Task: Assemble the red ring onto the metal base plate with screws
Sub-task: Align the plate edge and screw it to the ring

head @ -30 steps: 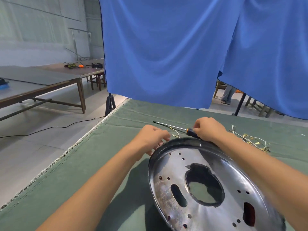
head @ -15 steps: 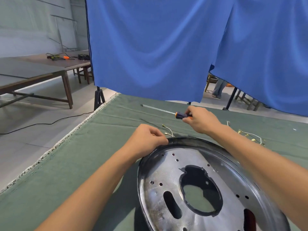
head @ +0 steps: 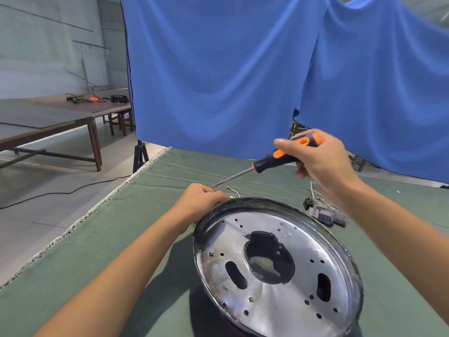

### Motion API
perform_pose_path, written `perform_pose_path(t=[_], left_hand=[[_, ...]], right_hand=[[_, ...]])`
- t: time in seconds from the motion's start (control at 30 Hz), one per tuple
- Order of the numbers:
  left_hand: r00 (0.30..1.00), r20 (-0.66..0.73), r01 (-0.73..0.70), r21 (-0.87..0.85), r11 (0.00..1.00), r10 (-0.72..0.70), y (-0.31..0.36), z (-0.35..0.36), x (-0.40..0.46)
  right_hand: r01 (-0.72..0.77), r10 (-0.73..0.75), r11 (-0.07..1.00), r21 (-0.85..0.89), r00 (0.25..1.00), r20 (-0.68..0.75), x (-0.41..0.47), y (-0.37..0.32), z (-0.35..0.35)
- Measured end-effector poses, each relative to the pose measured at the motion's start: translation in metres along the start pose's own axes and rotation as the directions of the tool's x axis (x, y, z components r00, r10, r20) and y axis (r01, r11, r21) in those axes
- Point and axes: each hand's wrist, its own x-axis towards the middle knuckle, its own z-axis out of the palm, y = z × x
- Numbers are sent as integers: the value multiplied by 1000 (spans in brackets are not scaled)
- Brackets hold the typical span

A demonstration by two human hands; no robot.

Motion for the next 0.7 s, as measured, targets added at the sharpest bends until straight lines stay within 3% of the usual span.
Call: perform_pose_path(t=[0.1, 0.23, 0.43, 0.7], left_hand=[[999, 14, 33, -21, 999, -33, 0, -8, -8], [999, 3, 35, -21, 999, -35, -5, -21, -25], [995, 90, 44, 82, 996, -51, -20, -20, -52], [997, -27, 65, -9, 998, -66, -31, 3, -62]], right_hand=[[142, -143, 990, -20, 977, -159, 1, -19, -4], [225, -239, 971, -87, 943, -230, 5, -37, -3], [328, -360, 927, -181, 913, -193, 0, -58, 8], [375, -398, 909, -180, 910, -118, -3, -77, 8]])
